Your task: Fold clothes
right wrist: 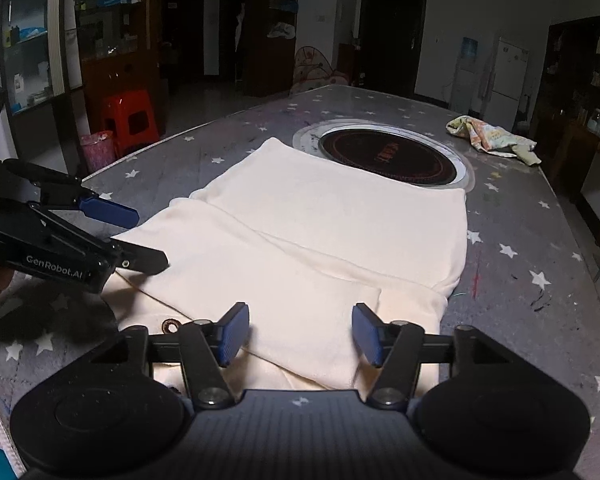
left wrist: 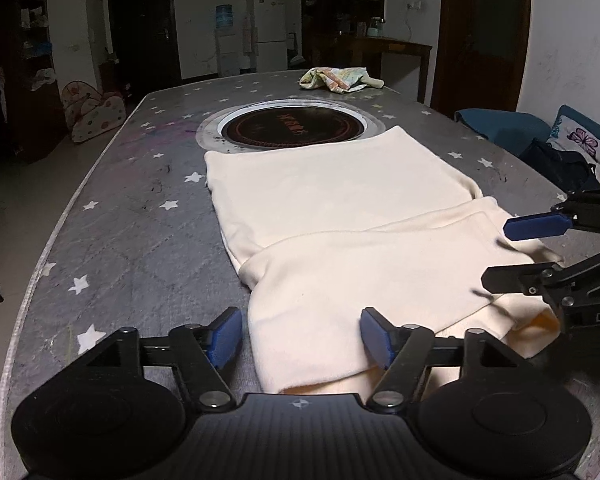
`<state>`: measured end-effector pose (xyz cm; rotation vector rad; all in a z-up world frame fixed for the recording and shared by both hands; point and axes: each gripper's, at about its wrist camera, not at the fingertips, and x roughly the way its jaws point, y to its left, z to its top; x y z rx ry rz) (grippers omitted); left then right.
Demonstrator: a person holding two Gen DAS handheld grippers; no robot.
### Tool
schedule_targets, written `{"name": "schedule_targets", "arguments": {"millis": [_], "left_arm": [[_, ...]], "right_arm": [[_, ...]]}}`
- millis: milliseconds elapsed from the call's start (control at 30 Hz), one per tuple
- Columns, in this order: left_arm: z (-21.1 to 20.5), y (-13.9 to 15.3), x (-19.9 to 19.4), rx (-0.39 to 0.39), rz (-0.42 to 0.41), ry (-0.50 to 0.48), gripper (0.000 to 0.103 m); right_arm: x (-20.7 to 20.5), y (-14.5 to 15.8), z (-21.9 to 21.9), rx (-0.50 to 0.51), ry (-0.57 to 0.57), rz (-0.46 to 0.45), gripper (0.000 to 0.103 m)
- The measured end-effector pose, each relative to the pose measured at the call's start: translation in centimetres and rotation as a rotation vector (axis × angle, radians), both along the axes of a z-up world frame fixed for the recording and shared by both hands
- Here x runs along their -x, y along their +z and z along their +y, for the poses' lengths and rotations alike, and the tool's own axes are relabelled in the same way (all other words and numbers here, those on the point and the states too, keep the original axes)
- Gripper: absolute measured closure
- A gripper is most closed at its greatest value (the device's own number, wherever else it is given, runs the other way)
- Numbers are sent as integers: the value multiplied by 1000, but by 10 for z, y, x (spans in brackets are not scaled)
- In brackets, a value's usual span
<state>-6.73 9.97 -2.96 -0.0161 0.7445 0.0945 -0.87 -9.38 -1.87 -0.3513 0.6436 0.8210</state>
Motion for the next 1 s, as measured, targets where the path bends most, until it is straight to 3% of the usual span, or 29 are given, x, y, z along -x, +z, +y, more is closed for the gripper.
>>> {"name": "schedule_targets", "arguments": {"millis": [200, 1000], "left_arm": [[-2, -4, 5, -8, 9, 4, 28], [-14, -9, 23, -78, 20, 36, 10]], "right_arm": [[-1, -12, -4, 7, -29, 36, 39], [23, -13, -24, 9, -60, 14, 20]]}}
